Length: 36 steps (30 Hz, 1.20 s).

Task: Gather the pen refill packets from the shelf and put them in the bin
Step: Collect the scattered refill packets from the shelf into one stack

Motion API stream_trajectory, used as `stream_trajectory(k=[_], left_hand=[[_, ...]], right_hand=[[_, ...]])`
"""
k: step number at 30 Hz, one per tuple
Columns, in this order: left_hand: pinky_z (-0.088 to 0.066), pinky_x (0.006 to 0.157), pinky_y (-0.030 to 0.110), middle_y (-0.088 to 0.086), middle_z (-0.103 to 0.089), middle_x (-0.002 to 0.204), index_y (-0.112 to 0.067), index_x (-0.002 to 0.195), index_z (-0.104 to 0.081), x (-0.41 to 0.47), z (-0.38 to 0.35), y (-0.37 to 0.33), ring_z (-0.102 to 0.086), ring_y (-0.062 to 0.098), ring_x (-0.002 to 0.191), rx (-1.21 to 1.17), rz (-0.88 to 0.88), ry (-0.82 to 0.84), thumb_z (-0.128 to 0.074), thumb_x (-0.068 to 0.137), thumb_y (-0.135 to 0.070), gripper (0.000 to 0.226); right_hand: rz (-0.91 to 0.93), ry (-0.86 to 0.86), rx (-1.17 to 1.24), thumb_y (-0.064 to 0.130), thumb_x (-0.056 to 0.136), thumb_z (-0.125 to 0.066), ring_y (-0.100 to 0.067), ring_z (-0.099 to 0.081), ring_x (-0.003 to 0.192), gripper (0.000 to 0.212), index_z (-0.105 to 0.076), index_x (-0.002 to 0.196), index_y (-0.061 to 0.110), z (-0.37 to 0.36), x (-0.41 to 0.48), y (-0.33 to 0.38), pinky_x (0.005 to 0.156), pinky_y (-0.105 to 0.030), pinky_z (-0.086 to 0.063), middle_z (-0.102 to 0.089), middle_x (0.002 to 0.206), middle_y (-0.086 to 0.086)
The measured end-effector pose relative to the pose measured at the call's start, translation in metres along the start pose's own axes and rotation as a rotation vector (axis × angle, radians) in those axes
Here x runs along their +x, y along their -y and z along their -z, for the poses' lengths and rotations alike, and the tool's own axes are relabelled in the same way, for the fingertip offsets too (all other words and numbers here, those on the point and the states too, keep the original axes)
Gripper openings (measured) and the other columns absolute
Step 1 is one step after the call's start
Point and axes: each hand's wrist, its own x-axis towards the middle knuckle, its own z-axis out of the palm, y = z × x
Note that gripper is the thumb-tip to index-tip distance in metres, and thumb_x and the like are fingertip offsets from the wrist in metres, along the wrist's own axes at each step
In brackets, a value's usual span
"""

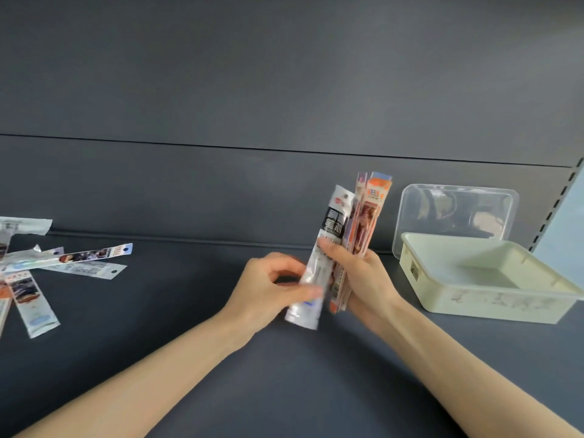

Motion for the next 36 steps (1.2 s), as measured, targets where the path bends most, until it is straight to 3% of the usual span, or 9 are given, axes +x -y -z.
stream_trajectory(k=[4,9,14,17,21,24,28,33,36], left_hand=[[-0.05,0.09,0.028,-0.004,-0.066,0.1,-0.02,0.078,-0.077,0.0,0.002,-0.004,-0.064,0.01,0.095,0.128,-0.058,0.11,-0.077,0.075,-0.02,0.003],[-0.048,0.094,0.03,-0.006,-0.071,0.1,-0.024,0.097,-0.068,0.007,0.013,-0.02,-0.063,0.009,0.1,-0.053,-0.095,0.014,-0.065,0.069,-0.05,0.039],[-0.052,0.085,0.02,-0.004,-0.068,0.115,-0.018,0.121,-0.057,0.005,0.003,-0.043,-0.064,0.004,0.105,-0.104,-0.143,0.213,-0.071,0.078,-0.017,0.046],[-0.056,0.082,0.026,-0.002,-0.07,0.108,-0.019,0.119,-0.056,0.006,-0.003,-0.048,-0.067,0.01,0.1,-0.116,-0.156,0.167,-0.076,0.074,-0.009,0.05],[-0.053,0.077,0.02,-0.009,-0.068,0.098,-0.028,0.109,-0.057,0.006,0.0,-0.051,-0.067,0.002,0.089,-0.084,-0.181,0.145,-0.073,0.077,-0.007,0.042],[-0.052,0.074,0.016,-0.013,-0.065,0.086,-0.035,0.105,-0.053,0.002,0.011,-0.053,-0.065,-0.002,0.079,-0.013,-0.215,0.113,-0.076,0.075,-0.014,0.044],[-0.053,0.078,0.025,-0.007,-0.064,0.081,-0.023,0.117,-0.048,-0.004,0.042,-0.051,-0.066,0.008,0.074,0.03,-0.23,0.053,-0.073,0.078,-0.013,0.046],[-0.042,0.08,0.002,-0.019,-0.056,0.088,-0.042,0.109,-0.043,-0.015,0.097,-0.043,-0.057,-0.015,0.085,0.149,-0.24,0.094,-0.062,0.087,-0.019,0.038],[-0.046,0.082,0.011,-0.017,-0.054,0.085,-0.044,0.105,-0.043,-0.018,0.14,-0.041,-0.057,-0.011,0.077,0.18,-0.252,0.074,-0.061,0.088,-0.022,0.033]], right_hand=[[0.097,0.016,0.004,0.016,0.092,-0.058,-0.012,-0.067,0.059,0.009,-0.064,0.09,0.01,0.003,-0.003,0.008,0.05,-0.026,-0.052,-0.071,0.067,0.001],[0.266,0.096,-0.24,-0.001,0.081,-0.066,-0.002,-0.06,0.055,0.014,-0.063,0.084,0.012,-0.004,-0.011,0.003,0.044,-0.021,-0.046,-0.063,0.06,0.01],[0.182,0.212,-0.385,0.005,0.068,-0.07,-0.026,-0.066,0.083,0.019,-0.067,0.087,0.001,-0.016,-0.018,-0.011,0.083,-0.044,-0.056,-0.069,0.087,-0.021],[0.114,0.277,-0.385,0.007,0.065,-0.068,-0.038,-0.064,0.076,0.013,-0.066,0.076,0.001,-0.016,-0.018,-0.014,0.08,-0.057,-0.053,-0.066,0.076,-0.021],[0.042,0.383,-0.394,0.011,0.069,-0.069,-0.021,-0.057,0.064,0.007,-0.063,0.068,0.013,-0.022,-0.021,-0.016,0.069,-0.041,-0.051,-0.061,0.068,-0.006],[0.051,0.419,-0.477,0.019,0.069,-0.07,-0.024,-0.052,0.065,0.029,-0.058,0.076,-0.007,-0.037,-0.018,-0.015,0.065,-0.036,-0.046,-0.055,0.072,-0.016],[0.109,0.441,-0.422,0.0,0.075,-0.07,-0.023,-0.067,0.081,0.019,-0.065,0.094,-0.002,-0.074,-0.016,-0.017,0.081,-0.032,-0.056,-0.068,0.083,-0.01],[0.086,0.375,-0.386,0.006,0.073,-0.064,-0.024,-0.061,0.074,0.021,-0.062,0.056,0.017,-0.127,-0.014,-0.034,0.079,-0.04,-0.056,-0.062,0.064,-0.008],[0.109,0.354,-0.407,0.008,0.082,-0.063,-0.017,-0.058,0.059,0.029,-0.058,0.054,0.012,-0.168,-0.008,-0.043,0.072,-0.037,-0.055,-0.057,0.055,-0.005]])
